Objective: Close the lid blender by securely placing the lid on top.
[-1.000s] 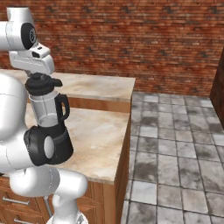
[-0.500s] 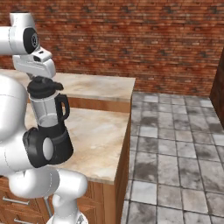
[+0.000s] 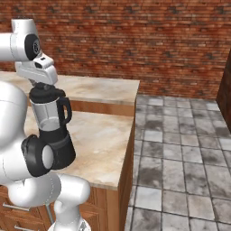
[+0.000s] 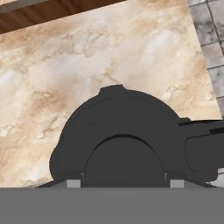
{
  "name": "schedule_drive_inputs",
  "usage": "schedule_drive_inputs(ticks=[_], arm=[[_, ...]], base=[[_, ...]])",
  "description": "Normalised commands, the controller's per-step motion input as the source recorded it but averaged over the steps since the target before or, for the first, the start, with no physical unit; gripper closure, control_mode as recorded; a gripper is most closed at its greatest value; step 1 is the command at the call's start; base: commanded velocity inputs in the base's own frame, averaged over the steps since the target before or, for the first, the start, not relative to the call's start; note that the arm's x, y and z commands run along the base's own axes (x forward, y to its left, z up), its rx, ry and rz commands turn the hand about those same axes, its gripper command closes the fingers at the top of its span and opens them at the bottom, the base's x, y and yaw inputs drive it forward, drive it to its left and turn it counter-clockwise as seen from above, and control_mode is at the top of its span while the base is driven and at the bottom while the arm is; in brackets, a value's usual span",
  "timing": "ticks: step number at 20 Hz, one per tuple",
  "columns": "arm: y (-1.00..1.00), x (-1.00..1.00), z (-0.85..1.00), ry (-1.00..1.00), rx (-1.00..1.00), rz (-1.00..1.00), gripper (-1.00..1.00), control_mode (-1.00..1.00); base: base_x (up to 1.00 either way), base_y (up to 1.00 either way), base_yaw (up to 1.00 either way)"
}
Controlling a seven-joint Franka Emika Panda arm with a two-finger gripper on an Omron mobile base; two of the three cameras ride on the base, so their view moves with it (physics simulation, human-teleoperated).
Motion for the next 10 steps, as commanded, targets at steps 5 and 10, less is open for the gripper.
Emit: schedule_drive_inputs(ticks=[5, 10], arm=[[0.0, 0.02, -0.04, 0.0, 0.0, 0.0, 1.0, -1.0], [0.0, 0.0, -0.17, 0.0, 0.0, 0.0, 1.0, -1.0]], base=[[0.0, 0.0, 0.0], [0.0, 0.0, 0.0]])
